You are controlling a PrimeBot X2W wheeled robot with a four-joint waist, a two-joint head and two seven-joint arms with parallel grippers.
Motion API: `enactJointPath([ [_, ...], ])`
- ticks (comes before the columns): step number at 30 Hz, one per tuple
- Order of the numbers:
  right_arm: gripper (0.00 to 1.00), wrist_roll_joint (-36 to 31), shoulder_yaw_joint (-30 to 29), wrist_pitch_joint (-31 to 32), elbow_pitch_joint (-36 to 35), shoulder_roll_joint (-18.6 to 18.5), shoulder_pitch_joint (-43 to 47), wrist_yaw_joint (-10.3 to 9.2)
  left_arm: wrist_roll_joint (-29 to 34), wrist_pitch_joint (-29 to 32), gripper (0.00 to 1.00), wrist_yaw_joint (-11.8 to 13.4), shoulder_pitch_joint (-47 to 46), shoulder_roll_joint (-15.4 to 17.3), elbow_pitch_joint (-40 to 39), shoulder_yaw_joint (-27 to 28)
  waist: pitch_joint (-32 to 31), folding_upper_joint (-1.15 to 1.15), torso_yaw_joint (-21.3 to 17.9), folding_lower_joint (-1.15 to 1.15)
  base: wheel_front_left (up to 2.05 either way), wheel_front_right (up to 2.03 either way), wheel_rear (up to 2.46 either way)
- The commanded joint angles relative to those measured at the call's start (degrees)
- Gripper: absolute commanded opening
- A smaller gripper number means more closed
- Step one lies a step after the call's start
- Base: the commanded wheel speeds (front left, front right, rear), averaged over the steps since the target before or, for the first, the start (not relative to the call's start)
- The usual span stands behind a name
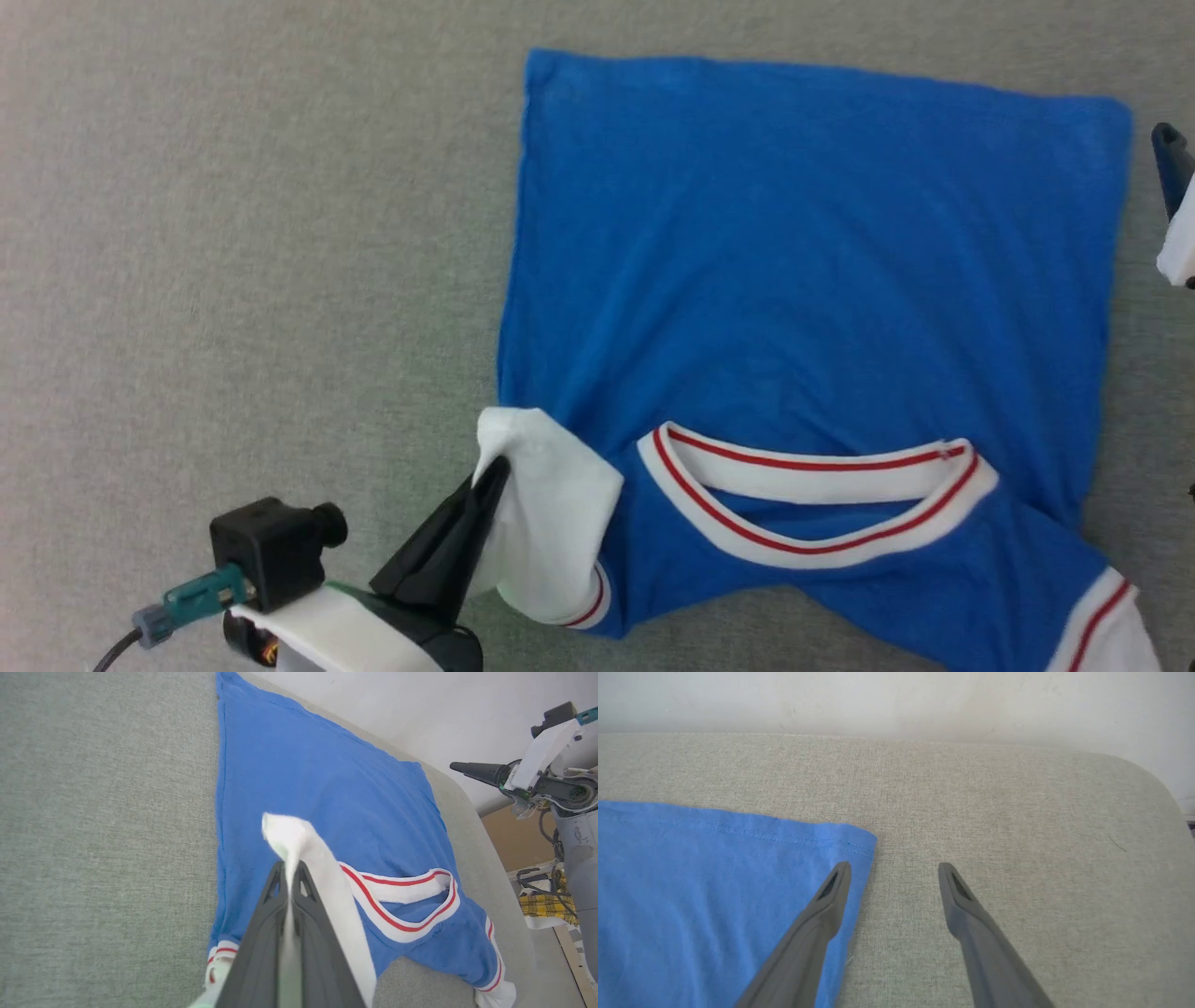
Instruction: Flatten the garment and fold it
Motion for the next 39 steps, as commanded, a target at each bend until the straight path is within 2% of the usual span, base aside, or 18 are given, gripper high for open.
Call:
enactJointPath([
  [1, 1.00, -0.30, -0.08, 0.20, 0.25, -0.11, -0.76, -0.04, 0.34, -0.28, 0.00, -0.29, -0.95, -0.27, 0.04, -0.13, 3.98, 0.00, 3.60, -0.01, 0.00, 0.00, 0.00],
  [8, 1.00, -0.68, -0.72, 1.15, 3.40, 0.60, -1.04, -0.04, 0.40, -0.48, 0.00, -0.53, -2.04, -0.76, 1.25, -0.80, 5.07, 0.00, 4.61, -0.01, 0.00, 0.00, 0.00],
  [9, 0.88, -0.72, -0.95, 1.53, 3.90, 0.80, -0.87, -0.04, 0.35, -0.52, 0.00, -0.51, -2.05, -0.80, 1.35, -0.81, 4.98, 0.00, 4.63, -0.01, 0.00, 0.00, 0.00],
  [11, 0.00, -1.52, -2.35, 2.35, 4.70, 1.49, -0.55, -0.04, 0.31, -0.53, 0.00, -0.44, -2.06, -0.76, 1.53, -0.73, 4.71, 0.00, 4.58, -0.01, 0.00, 0.00, 0.00],
  [14, 0.00, -2.34, -3.16, 3.04, 5.35, 2.76, 0.07, -0.04, 0.35, -0.53, 0.00, -0.22, -2.00, -0.59, 1.71, -0.50, 3.93, 0.00, 3.81, -0.01, 0.00, 0.00, 0.00],
  [18, 0.00, -1.83, -2.23, 0.58, 4.45, 3.32, 0.01, -0.04, 0.39, -0.33, 0.00, 0.03, -1.74, -0.25, 1.75, -0.31, 1.78, 0.00, 1.75, -0.01, 0.00, 0.00, 0.00],
  [25, 0.00, 5.13, 0.83, -1.49, -2.17, 3.28, 5.06, -0.04, 0.31, -0.07, 0.00, 1.11, 0.02, 0.63, 1.82, 0.78, -5.03, 0.00, -2.74, -0.01, 0.00, 0.00, 0.00],
  [30, 0.00, 9.98, -0.61, 1.01, -12.73, 1.82, 16.08, -0.04, 0.21, 0.29, 0.00, 2.20, 2.32, 1.45, 1.17, 1.66, -9.20, 0.00, -5.68, -0.01, 0.00, 0.00, 0.00],
  [35, 0.00, 14.36, -6.93, 4.77, -22.87, 4.08, 30.81, -0.04, 0.08, 0.54, 0.00, 3.16, 4.76, 2.16, 0.34, 2.39, -11.69, 0.00, -8.10, -0.01, 0.00, 0.00, 0.00],
  [39, 0.00, 16.99, -10.61, 7.59, -27.46, 6.28, 44.71, -0.04, 0.03, 0.81, 0.00, 3.73, 6.56, 2.70, -0.16, 2.70, -13.12, 0.00, -9.24, -0.01, 0.00, 0.00, 0.00],
])
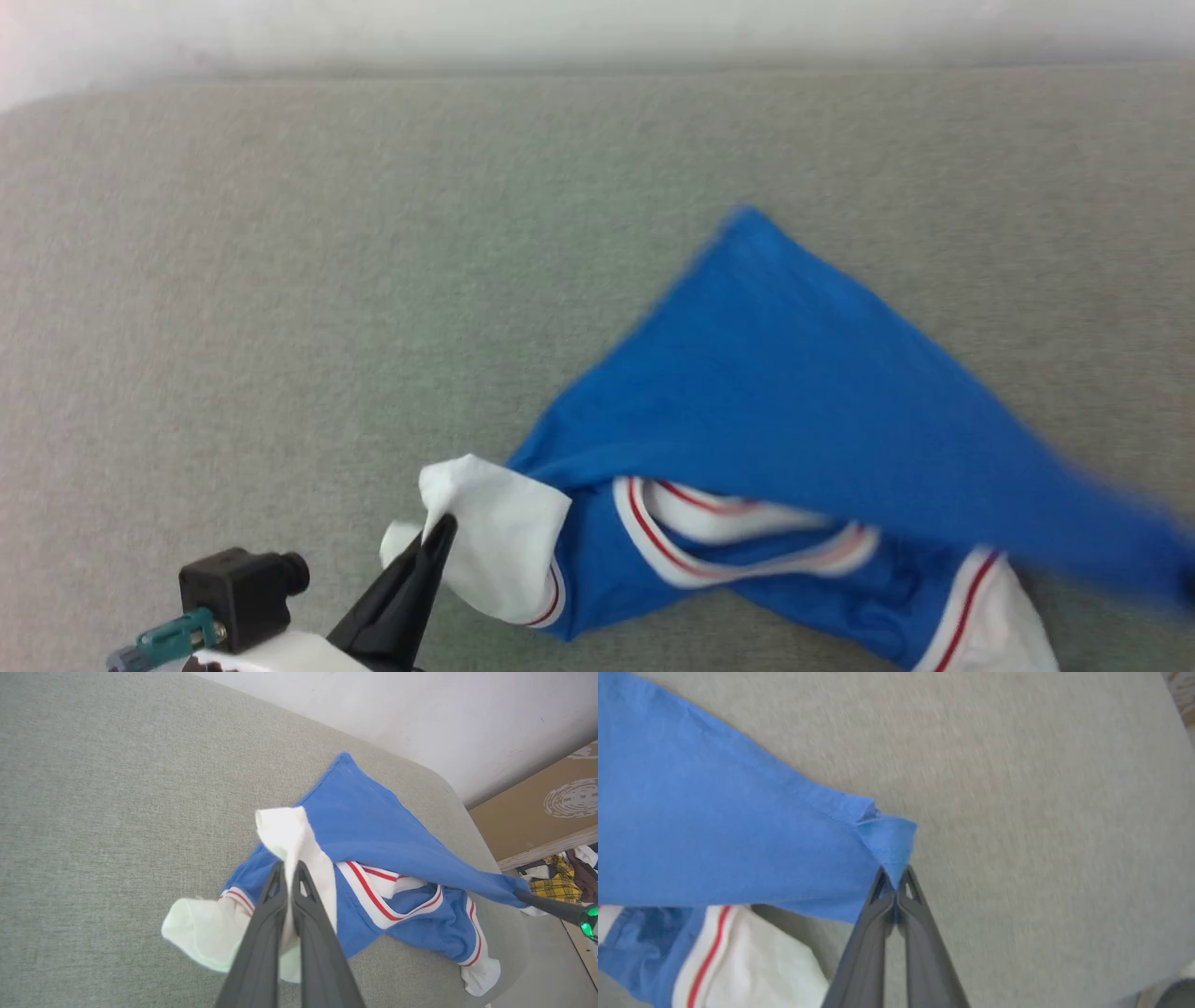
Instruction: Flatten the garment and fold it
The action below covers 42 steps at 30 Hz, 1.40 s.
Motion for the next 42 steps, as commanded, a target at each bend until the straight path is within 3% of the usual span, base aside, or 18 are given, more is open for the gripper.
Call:
enactJointPath([
  [1, 0.00, 0.48, -0.24, 0.52, -0.44, 0.52, 2.93, -0.05, -0.14, 0.14, 0.00, 0.33, 0.74, 0.35, -0.33, 0.21, -2.94, 0.00, -2.66, 0.02, 0.00, 0.00, 0.00],
  [5, 0.00, -0.12, -0.10, -3.63, 1.05, 1.47, 12.55, -0.05, -0.22, 0.64, 0.00, 0.99, 2.31, 0.79, -0.76, 0.39, -4.47, 0.00, -3.42, 0.02, 0.00, 0.00, 0.00],
  [8, 0.03, 2.84, 1.55, -9.74, 6.84, 1.55, 14.61, -0.05, -0.19, 0.96, 0.00, 1.51, 2.99, 0.89, -1.34, 0.40, -5.63, 0.00, -4.11, 0.02, 0.00, 0.00, 0.00],
  [9, 0.48, 3.43, 2.18, -12.02, 8.41, 1.56, 14.55, -0.05, -0.20, 1.06, 0.00, 1.63, 3.15, 0.92, -1.56, 0.40, -5.95, 0.00, -4.29, 0.02, 0.00, 0.00, 0.00],
  [10, 1.00, 3.52, 3.03, -13.84, 9.61, 1.56, 14.34, -0.05, -0.19, 1.16, 0.00, 1.72, 3.23, 0.97, -1.72, 0.39, -6.36, 0.00, -4.49, 0.02, 0.00, 0.00, 0.00],
  [13, 1.00, 2.43, 5.28, -18.65, 10.13, 1.57, 11.66, -0.05, -0.28, 1.43, 0.00, 1.88, 3.33, 0.97, -2.11, 0.23, -7.16, 0.00, -4.81, 0.02, 0.00, 0.00, 0.00],
  [17, 1.00, -0.57, 9.12, -20.42, 4.23, 0.80, 4.28, -0.05, -0.35, 1.40, 0.00, 1.74, 2.95, 0.73, -2.31, -0.21, -6.86, 0.00, -4.53, 0.02, 0.00, 0.00, 0.00],
  [20, 1.00, -1.32, 13.66, -17.80, -0.82, -3.12, -6.91, -0.05, -0.45, 0.80, 0.00, 0.97, 1.53, 0.02, -1.86, -1.02, -5.15, 0.00, -3.20, 0.02, 0.00, 0.00, 0.00],
  [23, 1.00, -1.90, 17.85, -13.32, -0.95, -6.35, -15.28, -0.05, -0.50, 0.43, 0.00, 0.16, 0.18, -0.52, -1.11, -1.86, -3.63, 0.00, -1.43, 0.02, 0.00, 0.00, 0.00],
  [29, 1.00, -2.88, 24.82, -1.53, 7.85, -10.09, -28.04, -0.05, -0.26, 0.18, 0.00, -1.53, -3.54, -1.57, 0.53, -3.77, 0.49, 0.00, 2.55, 0.02, 0.00, 0.00, 0.00],
  [32, 1.00, -3.03, 25.61, 1.85, 12.76, -10.68, -31.61, -0.05, -0.22, 0.11, 0.00, -2.32, -5.40, -2.42, 1.45, -4.99, 2.60, 0.00, 4.86, 0.02, 0.00, 0.00, 0.00],
  [42, 1.00, -3.59, 25.69, 4.40, 21.30, -10.55, -34.56, -0.05, 0.19, -0.39, 0.00, -4.10, -9.98, -4.36, 3.82, -7.44, 7.75, 0.00, 9.56, 0.02, 0.00, 0.00, 0.00],
])
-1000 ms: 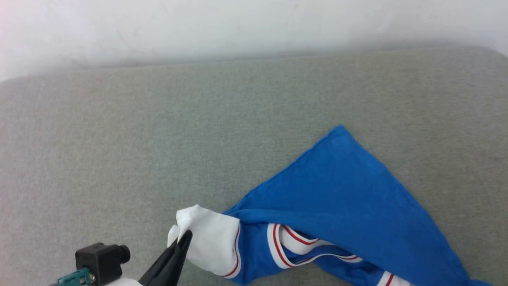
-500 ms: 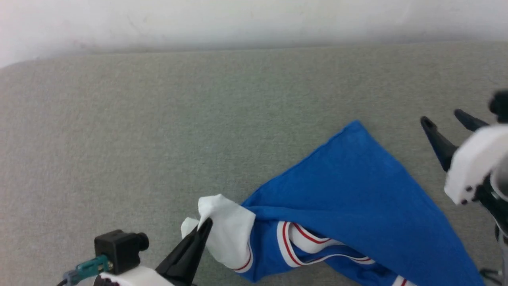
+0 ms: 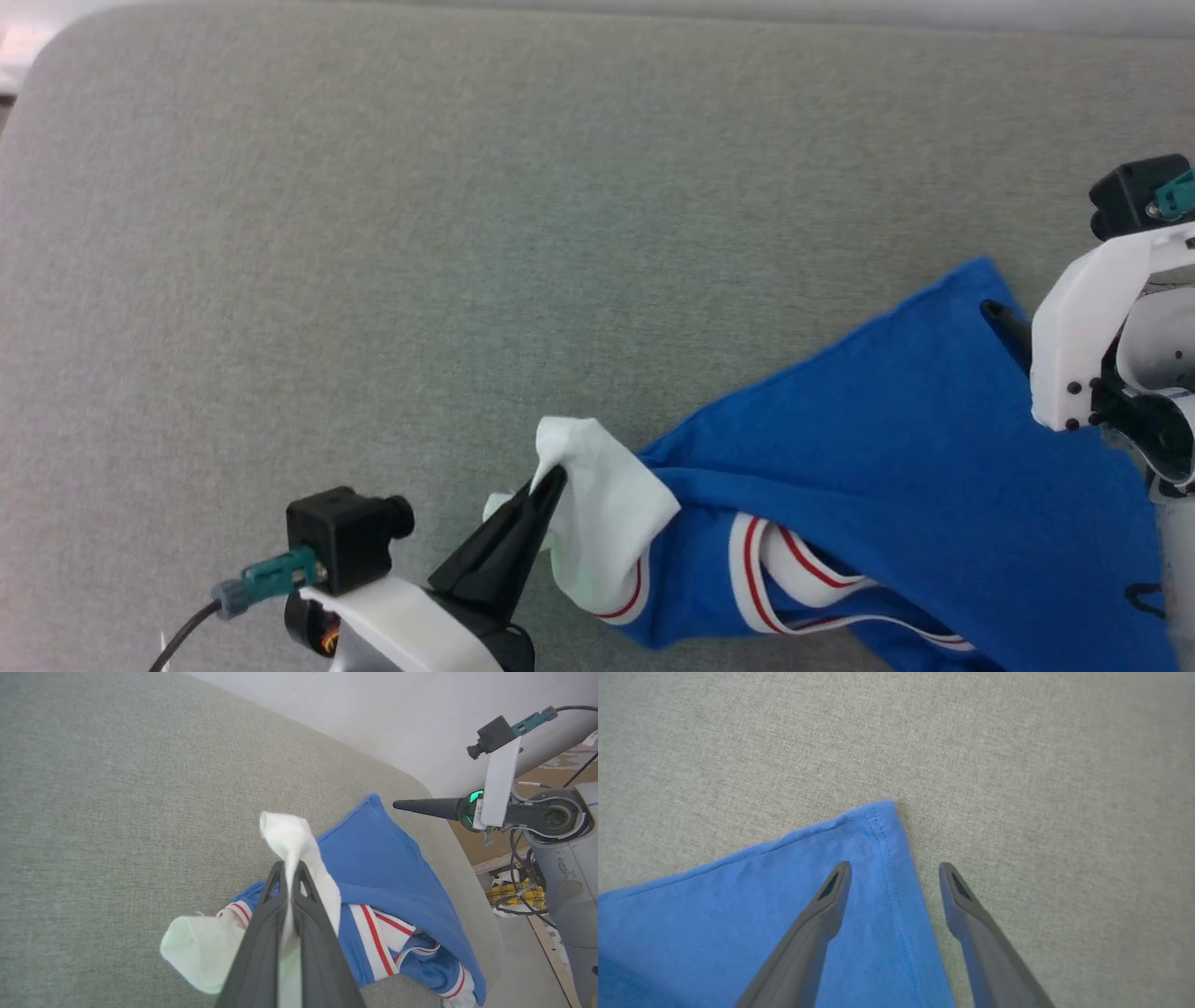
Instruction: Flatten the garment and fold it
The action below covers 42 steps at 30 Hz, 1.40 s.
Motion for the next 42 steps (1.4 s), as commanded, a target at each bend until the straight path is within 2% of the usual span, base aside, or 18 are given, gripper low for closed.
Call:
enactJointPath([
  [1, 1.00, -0.33, -0.15, -0.22, 0.15, 0.03, -0.72, -0.04, 0.31, -0.31, 0.00, -0.57, -1.02, -0.23, 0.14, -0.10, 3.37, 0.00, 3.25, -0.01, 0.00, 0.00, 0.00],
  [6, 1.00, -1.25, -0.51, -0.97, 3.24, -0.20, -0.81, -0.04, 0.42, -0.70, 0.00, -1.11, -2.58, -1.10, 1.17, -0.94, 5.40, 0.00, 5.00, -0.01, 0.00, 0.00, 0.00],
  [7, 0.96, -1.04, -0.49, -0.68, 3.83, -0.07, -0.71, -0.04, 0.42, -0.81, 0.00, -1.14, -2.70, -1.25, 1.40, -1.04, 5.52, 0.00, 5.17, -0.01, 0.00, 0.00, 0.00],
  [8, 0.33, -0.87, -0.41, -0.29, 4.30, -0.02, -0.60, -0.04, 0.41, -0.95, 0.00, -1.16, -2.77, -1.36, 1.61, -1.10, 5.57, 0.00, 5.29, -0.01, 0.00, 0.00, 0.00],
  [9, 0.00, -0.77, -0.23, 0.22, 4.65, -0.11, -0.48, -0.04, 0.39, -1.08, 0.00, -1.18, -2.79, -1.44, 1.80, -1.12, 5.56, 0.00, 5.36, -0.01, 0.00, 0.00, 0.00],
  [15, 0.00, -0.09, 1.17, 0.23, 3.60, -1.42, -0.33, -0.04, 0.16, -1.94, 0.00, -0.98, -2.41, -1.28, 2.75, -0.34, 3.26, 0.00, 4.02, -0.01, 0.00, 0.00, 0.00],
  [21, 0.00, 1.17, 0.37, -4.89, 0.82, -1.17, -0.18, -0.04, 0.95, -2.01, 0.00, -0.77, -3.12, -0.21, 2.85, 0.54, -2.20, 0.00, 0.67, -0.01, 0.00, 0.00, 0.00],
  [28, 0.00, 2.44, -2.99, -12.35, -3.81, 1.58, 2.00, -0.04, 3.59, -3.44, 0.00, 0.53, -7.05, 1.18, 2.45, 3.85, -11.05, 0.00, -4.48, -0.01, 0.00, 0.00, 0.00],
  [31, 0.00, 2.29, -4.20, -15.28, -5.29, 2.44, 0.90, -0.04, 4.28, -3.39, 0.00, 0.32, -11.51, 2.04, 2.92, 5.64, -14.85, 0.00, -6.77, -0.01, 0.00, 0.00, 0.00],
  [36, 0.00, 1.40, -5.11, -19.38, -5.22, 3.80, -4.46, -0.04, 4.08, -0.01, 0.00, -1.08, -23.36, 4.08, 6.23, 7.94, -19.33, 0.00, -10.01, -0.01, 0.00, 0.00, 0.00],
  [42, 0.00, 0.34, -3.02, -20.95, -1.80, 3.11, -13.64, -0.04, 4.27, 4.93, 0.00, -4.58, -40.94, 6.08, 14.86, 7.93, -21.51, 0.00, -12.68, -0.01, 0.00, 0.00, 0.00],
])
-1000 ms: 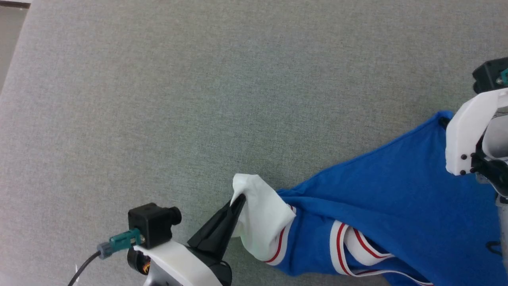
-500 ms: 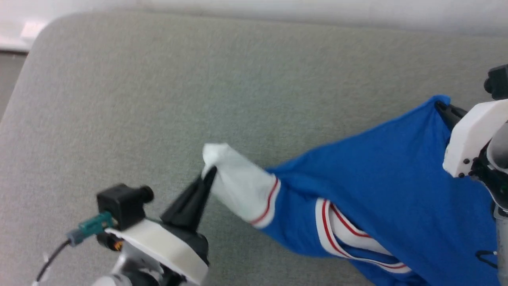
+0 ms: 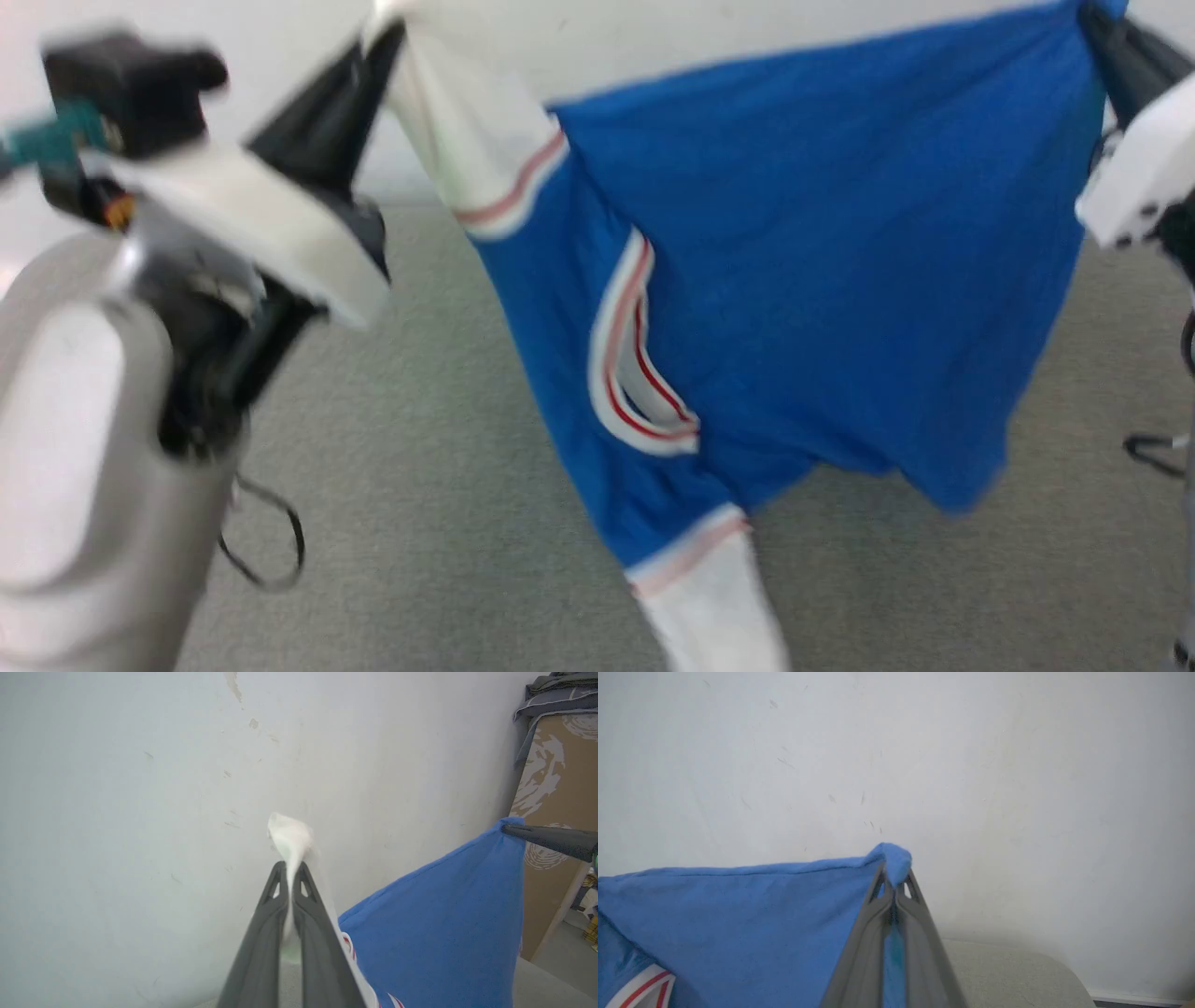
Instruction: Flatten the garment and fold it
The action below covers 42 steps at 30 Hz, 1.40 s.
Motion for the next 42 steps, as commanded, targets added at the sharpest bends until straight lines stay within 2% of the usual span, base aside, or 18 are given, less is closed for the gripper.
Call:
enactJointPath([
  [1, 0.00, -0.49, 0.73, -0.42, 1.58, -0.34, -3.87, -0.04, 0.07, 1.23, 0.00, -1.14, -5.82, 0.33, 3.13, 0.00, -4.80, 0.00, -5.53, 0.01, 0.00, 0.00, 0.00],
  [10, 0.00, -3.46, 4.18, -2.64, 13.20, 0.83, -20.36, -0.04, 3.99, 4.25, 0.00, -5.80, -28.76, 2.61, 22.42, -3.03, -5.26, 0.00, -8.47, 0.01, 0.00, 0.00, 0.00],
  [19, 0.00, -7.64, 5.80, -5.17, 25.55, 2.07, -32.06, -0.04, 6.19, 3.55, 0.00, -6.97, -42.89, 1.90, 36.14, -5.31, -2.31, 0.00, -9.87, 0.01, 0.00, 0.00, 0.00],
  [27, 0.00, -10.36, 4.44, -6.88, 32.05, 1.14, -38.75, -0.04, 4.88, 0.89, 0.00, -7.86, -49.82, 2.87, 40.25, -7.30, 3.85, 0.00, -10.44, 0.01, 0.00, 0.00, 0.00],
  [34, 0.00, -12.06, 2.13, -8.03, 33.17, 0.42, -42.22, -0.04, 4.69, -0.45, 0.00, -7.98, -54.48, 3.99, 40.68, -8.53, 12.00, 0.00, -10.21, 0.01, 0.00, 0.00, 0.00],
  [42, 0.00, -15.69, 0.98, -13.60, 34.28, -0.07, -48.78, -0.04, 7.93, -8.51, 0.00, -8.03, -62.45, 4.09, 40.99, -10.76, 21.27, 0.00, -8.93, 0.01, 0.00, 0.00, 0.00],
])
